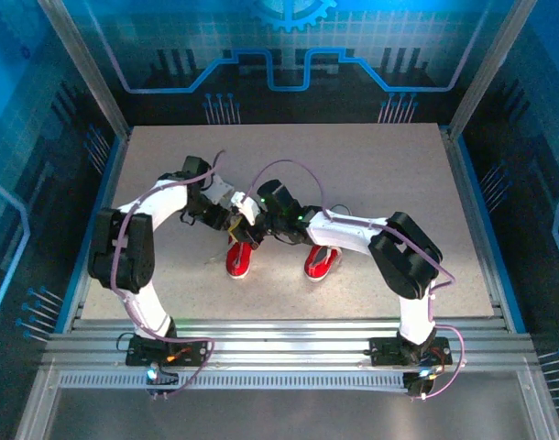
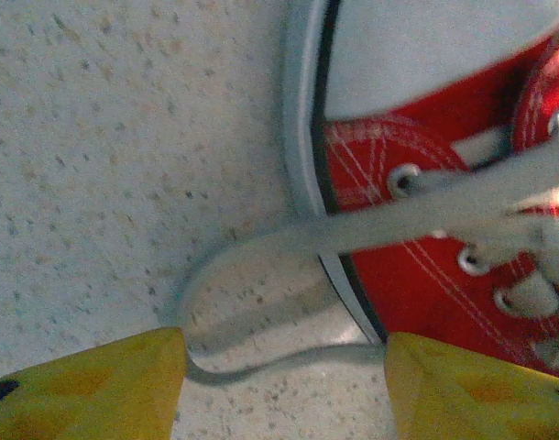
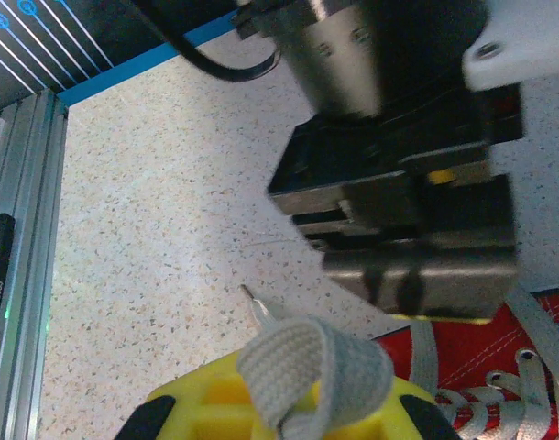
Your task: Tie the shoes
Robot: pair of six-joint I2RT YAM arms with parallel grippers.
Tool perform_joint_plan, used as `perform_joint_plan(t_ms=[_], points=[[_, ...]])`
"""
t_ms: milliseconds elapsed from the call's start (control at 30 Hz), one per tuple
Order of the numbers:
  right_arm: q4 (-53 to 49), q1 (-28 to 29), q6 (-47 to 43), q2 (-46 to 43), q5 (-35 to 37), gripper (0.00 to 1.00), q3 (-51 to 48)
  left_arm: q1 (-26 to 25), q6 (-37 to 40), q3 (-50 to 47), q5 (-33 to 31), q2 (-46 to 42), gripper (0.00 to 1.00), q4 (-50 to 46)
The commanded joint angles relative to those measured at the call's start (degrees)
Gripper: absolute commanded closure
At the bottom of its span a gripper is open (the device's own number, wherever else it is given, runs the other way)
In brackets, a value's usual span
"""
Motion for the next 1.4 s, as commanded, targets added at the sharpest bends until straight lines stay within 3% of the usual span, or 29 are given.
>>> perform_joint_plan(t_ms=[0, 133, 267, 333, 433, 467, 800, 933, 1000, 1067, 1100, 1200, 1367], points=[[-1.9, -0.7, -0.6, -0.1, -1.9, 1.00, 0.8, 0.2, 7.9, -3.1, 1.4, -2.1, 0.39, 2.6], [-2.1, -0.7, -0.8, 0.1, -2.6, 1.00, 0.9, -0.3, 9.0, -1.1, 2.0, 2.0, 0.38, 3.3], [-2.3, -0.7, -0.7, 0.0, -3.0, 1.00, 0.8, -1.1, 9.1, 2.0, -2.1, 6.9, 0.41, 2.6], [-2.4, -0.7, -0.6, -0.2, -3.1, 1.00, 0.6, -1.0, 9.0, 2.1, -2.0, 7.7, 0.56, 3.2], [-2.7, -0.7, -0.5, -0.6, -2.8, 1.00, 0.2, -0.6, 8.1, 1.7, -1.0, 7.0, 0.99, 3.2], [-3.0, -0.7, -0.6, -0.7, -2.6, 1.00, 0.2, -0.3, 7.3, 0.9, -0.5, 5.7, 1.00, 3.8], [-6.5, -1.3, 4.3, -0.5, -0.5, 1.00, 2.1, 9.9, -3.7, -9.1, 9.1, -20.2, 1.00, 6.4], [-9.0, -1.7, 4.8, 0.0, -1.2, 1.00, 4.7, 10.1, -9.1, -17.7, 13.1, -32.1, 1.00, 12.5], [-9.8, -2.2, 5.3, 0.3, -2.0, 1.00, 5.4, 10.0, -7.5, -21.8, 14.8, -34.3, 0.99, 17.5], [-9.1, -2.2, 5.4, -0.2, -1.2, 1.00, 3.9, 9.0, -2.6, -20.3, 14.0, -30.5, 0.76, 17.7], [-8.6, -2.3, 5.5, -0.4, -1.0, 1.00, 3.1, 8.8, -0.2, -17.2, 13.6, -26.8, 0.71, 14.7], [-8.7, -2.2, 5.7, -0.5, -0.7, 1.00, 1.6, 8.5, 5.5, -3.5, 11.7, -13.3, 0.63, 1.6], [-10.2, -2.2, 5.0, 0.9, -0.5, 1.00, 2.9, 6.4, 13.7, 3.4, 5.6, -3.0, 0.48, -1.2]])
